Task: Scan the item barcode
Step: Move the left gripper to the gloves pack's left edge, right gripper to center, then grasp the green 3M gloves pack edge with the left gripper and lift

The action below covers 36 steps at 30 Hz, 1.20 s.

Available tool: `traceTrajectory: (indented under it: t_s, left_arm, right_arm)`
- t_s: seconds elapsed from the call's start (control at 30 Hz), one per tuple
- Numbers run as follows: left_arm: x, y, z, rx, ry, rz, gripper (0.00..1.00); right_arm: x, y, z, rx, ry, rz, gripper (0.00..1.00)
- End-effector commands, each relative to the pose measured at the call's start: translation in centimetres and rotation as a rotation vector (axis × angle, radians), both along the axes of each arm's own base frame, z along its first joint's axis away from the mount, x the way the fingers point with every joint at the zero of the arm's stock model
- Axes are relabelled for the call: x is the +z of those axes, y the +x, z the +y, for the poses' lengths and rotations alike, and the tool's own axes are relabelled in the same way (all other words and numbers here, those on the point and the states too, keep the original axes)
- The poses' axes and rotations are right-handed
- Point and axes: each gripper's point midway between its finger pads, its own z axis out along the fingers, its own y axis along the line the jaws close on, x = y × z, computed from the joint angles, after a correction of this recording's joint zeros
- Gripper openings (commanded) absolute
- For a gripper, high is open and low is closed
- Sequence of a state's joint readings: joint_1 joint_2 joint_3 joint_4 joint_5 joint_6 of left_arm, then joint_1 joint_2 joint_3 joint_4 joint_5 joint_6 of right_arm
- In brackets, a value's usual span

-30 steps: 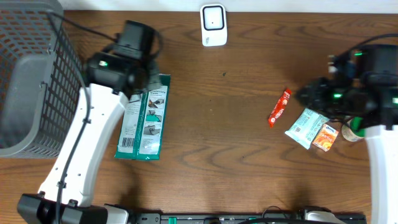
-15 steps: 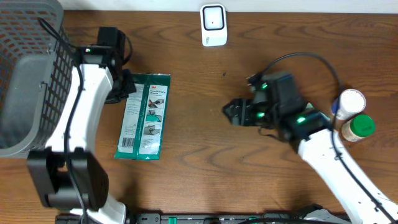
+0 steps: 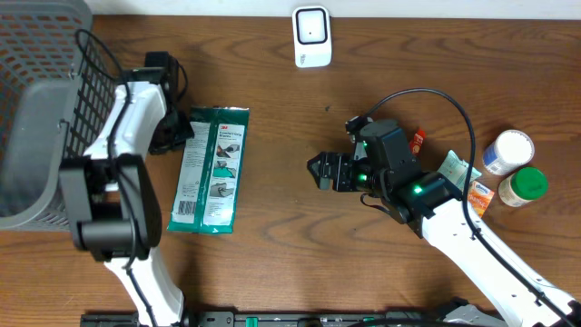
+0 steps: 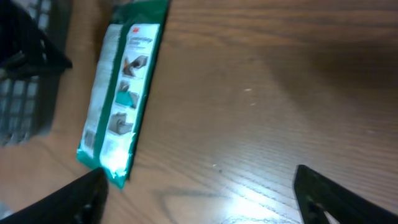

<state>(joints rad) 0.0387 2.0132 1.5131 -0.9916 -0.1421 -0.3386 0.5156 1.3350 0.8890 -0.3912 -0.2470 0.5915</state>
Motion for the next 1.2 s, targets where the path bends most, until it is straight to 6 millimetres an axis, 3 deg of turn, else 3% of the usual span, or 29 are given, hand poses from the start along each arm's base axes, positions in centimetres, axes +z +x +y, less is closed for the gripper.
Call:
traceTrajectory:
  t_s: [0.0,0.2,0.57,0.77,0.83,1.0,1.17]
  left_arm:
    - [-2.5,-0.8,0.3,0.000,0.016,0.079,0.17]
    - [-4.1,-1.3,-1.1,-0.003,-0.060,0.123,0.17]
    - [-4.1,-1.9,-5.1,-0.087,-0.105,0.155,0.17]
    - [-4.0,-2.8,-7.7,-0.152,-0.100,0.190,0.17]
    - [-4.0,-2.7,-8.3,-0.172,-0.095,0.187,0.13]
    - [-2.7,-0.7,-6.8,-0.177,-0.011,0.115,0.08]
    - [0.9,1.1,-4.4,-0.156,0.011,0.006,0.08]
  right_arm:
    - [-0.9,1.0,-1.0,-0.063,-0.070,-0.024,0.86]
    - [-2.4,2.6,-1.0,-0.094,-0.099,-0.039,0.95]
    - [-8.1,2.7,2.3,-0.047,0.003,0.139,0.97]
    - [-10.1,1.5,5.3,0.076,0.122,0.230,0.99]
    - [-10.7,1.4,5.9,0.103,0.149,0.248,0.98]
    - [-12.7,1.2,5.8,0.099,0.132,0.281,0.99]
    - [-13.2,1.2,5.7,0.097,0.122,0.289,0.99]
